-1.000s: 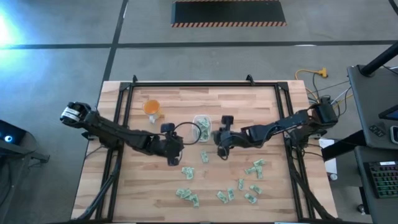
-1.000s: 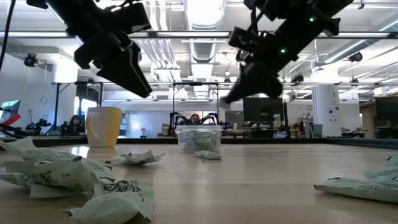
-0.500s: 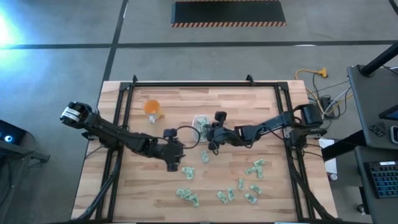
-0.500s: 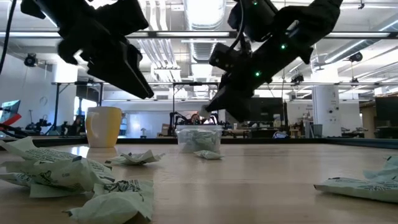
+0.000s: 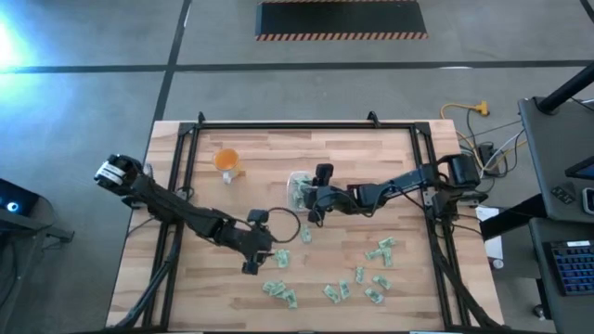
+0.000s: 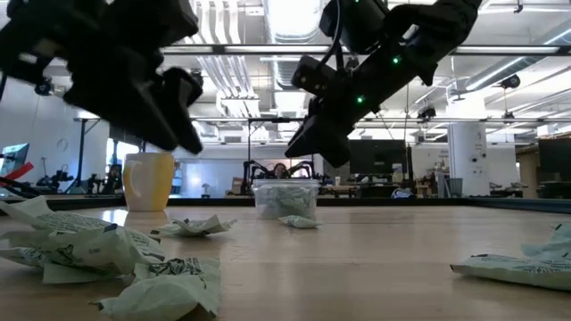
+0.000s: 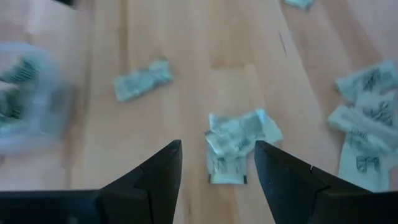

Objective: Pick and place Stevia / Truvia into bins
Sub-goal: Put the stevia packet into the bin

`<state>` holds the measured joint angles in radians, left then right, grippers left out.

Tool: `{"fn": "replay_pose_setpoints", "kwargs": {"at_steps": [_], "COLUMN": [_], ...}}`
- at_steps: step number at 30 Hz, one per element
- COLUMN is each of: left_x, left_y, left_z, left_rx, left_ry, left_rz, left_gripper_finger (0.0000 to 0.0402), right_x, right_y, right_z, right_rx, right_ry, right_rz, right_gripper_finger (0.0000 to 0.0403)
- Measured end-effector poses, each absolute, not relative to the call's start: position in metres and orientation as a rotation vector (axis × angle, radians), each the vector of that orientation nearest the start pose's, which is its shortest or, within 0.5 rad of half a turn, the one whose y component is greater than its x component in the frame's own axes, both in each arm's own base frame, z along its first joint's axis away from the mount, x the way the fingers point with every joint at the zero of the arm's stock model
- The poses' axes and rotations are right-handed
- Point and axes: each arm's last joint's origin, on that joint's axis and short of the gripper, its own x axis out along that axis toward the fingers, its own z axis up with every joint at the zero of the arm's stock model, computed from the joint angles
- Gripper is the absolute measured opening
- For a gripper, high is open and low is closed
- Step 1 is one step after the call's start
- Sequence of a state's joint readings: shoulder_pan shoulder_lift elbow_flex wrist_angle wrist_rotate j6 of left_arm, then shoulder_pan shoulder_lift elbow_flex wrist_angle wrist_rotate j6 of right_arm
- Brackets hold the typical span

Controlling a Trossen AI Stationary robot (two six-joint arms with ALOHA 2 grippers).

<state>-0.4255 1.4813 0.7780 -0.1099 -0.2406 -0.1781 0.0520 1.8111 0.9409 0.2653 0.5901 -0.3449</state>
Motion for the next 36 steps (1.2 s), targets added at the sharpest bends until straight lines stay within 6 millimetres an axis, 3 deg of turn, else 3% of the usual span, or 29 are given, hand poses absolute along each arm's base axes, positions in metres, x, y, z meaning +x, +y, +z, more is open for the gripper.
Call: {"fn": "replay_pose_setpoints", "kwargs": {"at_steps": [9, 19, 30, 36], "left_x": [0.277, 0.277, 0.284, 0.284], "left_y": [-0.121, -0.119, -0.112, -0.110], "left_z": [0.153, 0.149, 0.128, 0.129], "left_rx": [0.096, 0.095, 0.095, 0.101], "left_ry": [0.868, 0.883, 0.950, 0.951], "left_rz": [-0.185, -0.177, -0.142, -0.154], "left_gripper_finger": [0.0185, 0.0185, 0.0184, 0.0132], "right_x": [0.361, 0.354, 0.352, 0.351], "right_y": [0.012, 0.013, 0.013, 0.013], "right_z": [0.173, 0.184, 0.183, 0.183], "right_rx": [-0.583, -0.575, -0.570, -0.579], "right_ry": [0.672, 0.696, 0.716, 0.743], "right_rz": [-0.388, -0.386, -0.384, -0.377], "right_gripper_finger": [0.0164, 0.0151, 0.0147, 0.0145]}}
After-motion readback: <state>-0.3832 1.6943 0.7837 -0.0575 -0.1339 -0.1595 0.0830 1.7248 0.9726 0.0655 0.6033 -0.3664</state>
